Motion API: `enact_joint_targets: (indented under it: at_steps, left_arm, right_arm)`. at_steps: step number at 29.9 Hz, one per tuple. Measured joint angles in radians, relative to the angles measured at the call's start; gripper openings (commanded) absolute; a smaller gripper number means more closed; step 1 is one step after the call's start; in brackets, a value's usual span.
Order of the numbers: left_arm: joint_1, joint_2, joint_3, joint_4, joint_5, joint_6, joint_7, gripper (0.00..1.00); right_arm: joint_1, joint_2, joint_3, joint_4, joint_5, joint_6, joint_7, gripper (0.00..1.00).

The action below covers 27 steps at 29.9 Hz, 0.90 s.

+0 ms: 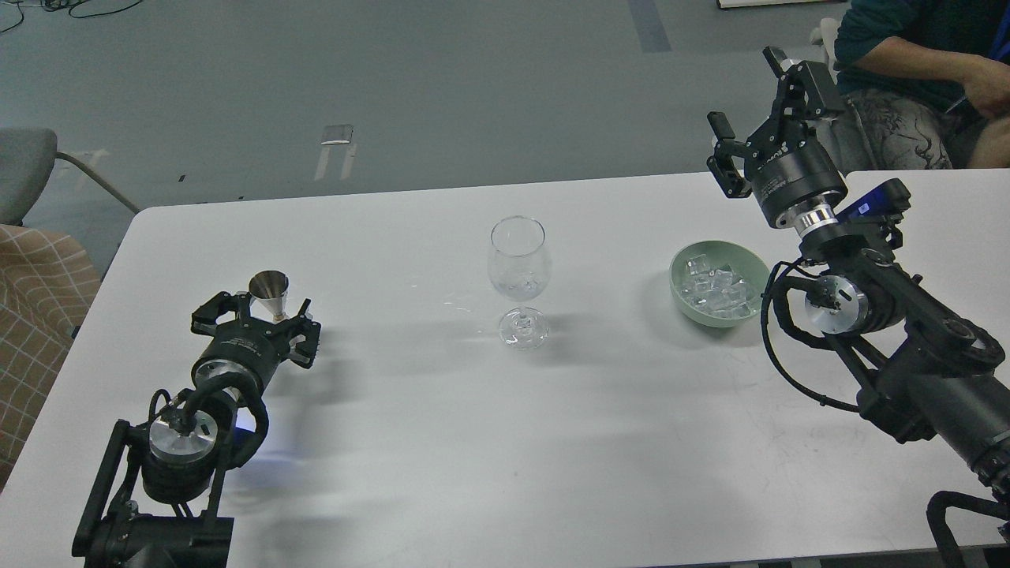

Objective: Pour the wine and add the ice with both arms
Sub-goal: 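Bring the jigger back down to its original spot with the left gripper, then open the left gripper, release the jigger, and pull the arm back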

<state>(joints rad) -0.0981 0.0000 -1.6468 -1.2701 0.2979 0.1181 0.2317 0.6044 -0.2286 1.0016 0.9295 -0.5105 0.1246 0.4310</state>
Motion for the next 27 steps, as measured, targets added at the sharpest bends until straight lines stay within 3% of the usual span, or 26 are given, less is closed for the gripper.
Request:
enact_joint_targets:
  at_steps: [15, 27]
  left_arm:
    - [0.017, 0.015, -0.060, -0.002, -0.030, -0.007, 0.016, 0.98]
    - [0.104, 0.043, -0.067, -0.067, -0.048, -0.023, 0.040, 0.98]
  right_arm:
    - [0.000, 0.002, 0.000, 0.000, 0.000, -0.001, 0.000, 1.00]
    - [-0.011, 0.003, 0.000, 0.001, 0.001, 0.000, 0.000, 1.00]
